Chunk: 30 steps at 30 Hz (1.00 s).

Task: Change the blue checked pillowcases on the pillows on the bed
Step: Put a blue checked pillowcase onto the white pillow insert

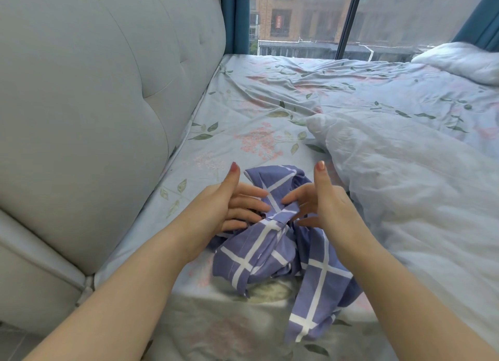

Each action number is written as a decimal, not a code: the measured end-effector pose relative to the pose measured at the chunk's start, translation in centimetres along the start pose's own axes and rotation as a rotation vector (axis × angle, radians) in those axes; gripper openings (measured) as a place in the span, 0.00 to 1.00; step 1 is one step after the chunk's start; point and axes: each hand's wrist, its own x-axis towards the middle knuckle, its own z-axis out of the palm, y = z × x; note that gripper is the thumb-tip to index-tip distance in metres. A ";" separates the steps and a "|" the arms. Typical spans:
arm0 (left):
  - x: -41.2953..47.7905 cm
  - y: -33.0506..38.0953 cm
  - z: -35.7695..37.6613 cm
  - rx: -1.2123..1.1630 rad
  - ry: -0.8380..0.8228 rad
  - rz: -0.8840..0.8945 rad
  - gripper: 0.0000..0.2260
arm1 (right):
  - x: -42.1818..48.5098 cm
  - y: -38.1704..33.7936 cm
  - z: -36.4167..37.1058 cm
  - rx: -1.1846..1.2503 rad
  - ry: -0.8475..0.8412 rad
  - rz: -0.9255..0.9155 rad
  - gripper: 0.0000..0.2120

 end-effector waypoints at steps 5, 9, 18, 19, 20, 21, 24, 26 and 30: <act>0.2 -0.4 0.0 0.050 0.086 -0.046 0.19 | 0.0 0.2 -0.1 0.052 0.042 0.003 0.34; -0.2 0.0 0.5 -0.021 0.022 -0.065 0.21 | -0.3 -0.1 0.2 0.046 0.007 0.020 0.29; -0.4 0.2 0.5 -0.195 -0.163 0.040 0.27 | -1.4 -0.5 1.0 -0.026 -0.166 -0.136 0.16; -0.3 0.1 0.4 -0.207 -0.179 0.033 0.28 | -1.4 -0.4 1.1 -0.018 -0.141 -0.151 0.16; -0.3 0.0 0.3 -0.210 -0.196 0.021 0.29 | -1.3 -0.3 1.2 -0.002 -0.109 -0.153 0.17; -0.2 -0.1 0.2 -0.206 -0.203 0.011 0.30 | -1.2 -0.3 1.2 0.014 -0.074 -0.147 0.17; -0.2 0.0 0.3 -0.170 -0.100 0.017 0.28 | -0.9 -0.1 0.9 0.042 0.035 -0.133 0.19; -0.2 0.0 0.3 -0.100 -0.035 0.033 0.28 | -0.7 0.1 0.4 0.057 0.083 -0.116 0.21; -0.3 -0.4 0.1 -0.006 -0.273 -0.031 0.36 | -0.2 0.4 -0.2 0.170 0.123 -0.042 0.09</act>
